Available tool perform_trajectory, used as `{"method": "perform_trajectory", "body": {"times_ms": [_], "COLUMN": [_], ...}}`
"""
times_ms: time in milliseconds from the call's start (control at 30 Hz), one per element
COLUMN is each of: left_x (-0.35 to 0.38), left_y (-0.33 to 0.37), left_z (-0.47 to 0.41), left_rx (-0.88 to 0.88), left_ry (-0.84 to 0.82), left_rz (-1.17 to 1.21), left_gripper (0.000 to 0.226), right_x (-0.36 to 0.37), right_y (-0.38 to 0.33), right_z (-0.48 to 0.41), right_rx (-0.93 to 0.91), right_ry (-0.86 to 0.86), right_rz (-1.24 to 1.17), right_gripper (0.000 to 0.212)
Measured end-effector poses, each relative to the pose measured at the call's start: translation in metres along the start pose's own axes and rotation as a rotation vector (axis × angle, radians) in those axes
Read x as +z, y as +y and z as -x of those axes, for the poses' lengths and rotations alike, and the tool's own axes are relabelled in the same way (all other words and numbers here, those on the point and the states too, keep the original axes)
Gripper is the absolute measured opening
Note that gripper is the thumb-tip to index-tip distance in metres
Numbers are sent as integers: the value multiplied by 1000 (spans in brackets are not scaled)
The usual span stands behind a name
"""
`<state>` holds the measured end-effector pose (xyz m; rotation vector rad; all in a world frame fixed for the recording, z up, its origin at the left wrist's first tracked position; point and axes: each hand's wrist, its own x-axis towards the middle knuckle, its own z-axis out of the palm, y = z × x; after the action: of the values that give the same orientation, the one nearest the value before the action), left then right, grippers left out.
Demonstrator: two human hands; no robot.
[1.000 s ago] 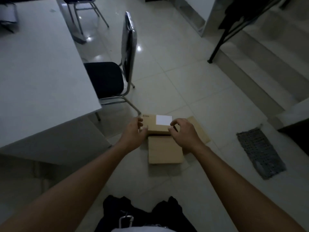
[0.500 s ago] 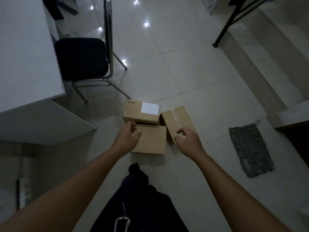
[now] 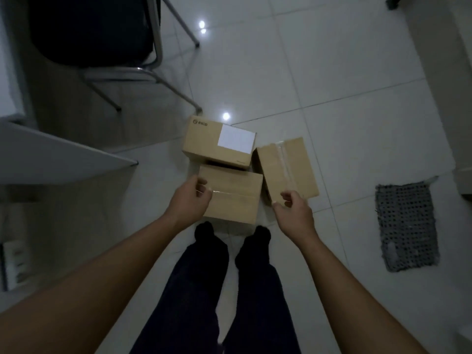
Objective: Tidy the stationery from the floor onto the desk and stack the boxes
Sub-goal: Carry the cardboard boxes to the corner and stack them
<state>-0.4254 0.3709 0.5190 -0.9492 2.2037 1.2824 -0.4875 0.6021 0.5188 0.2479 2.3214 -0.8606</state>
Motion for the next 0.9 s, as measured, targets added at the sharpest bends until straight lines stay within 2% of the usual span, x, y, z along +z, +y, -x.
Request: {"method": "perform_trajectory", "body": {"times_ms": [267,500,600,733,800,900], "left_x": [85,165,191,210,212,210], "left_y": [-73,-156,-185,-214,-229,-250], "left_z": [-103,-179,-205,-233,-249,-268], "left_rx": [-183,-246,-272,-179,-196,-339], "left_ry": [101,51,41,80,93,116], "left_rz": [63,-30,-80,-215,-237,-133], "left_gripper": [28,33,44,69,82,101], "right_x": [92,181,209,229,233,240], "right_y": [81,163,200,228,234,241], "right_z": [-120,-187,-209,-238,-253,-276], "right_rx": [70,178,201,213,236,291], "right_ry": [-160,-137,-109,-139,-170,-200], "right_rz": [14,-39,-41,-77,-115,-196], "right_gripper": [38,51,70,95,99,93]}}
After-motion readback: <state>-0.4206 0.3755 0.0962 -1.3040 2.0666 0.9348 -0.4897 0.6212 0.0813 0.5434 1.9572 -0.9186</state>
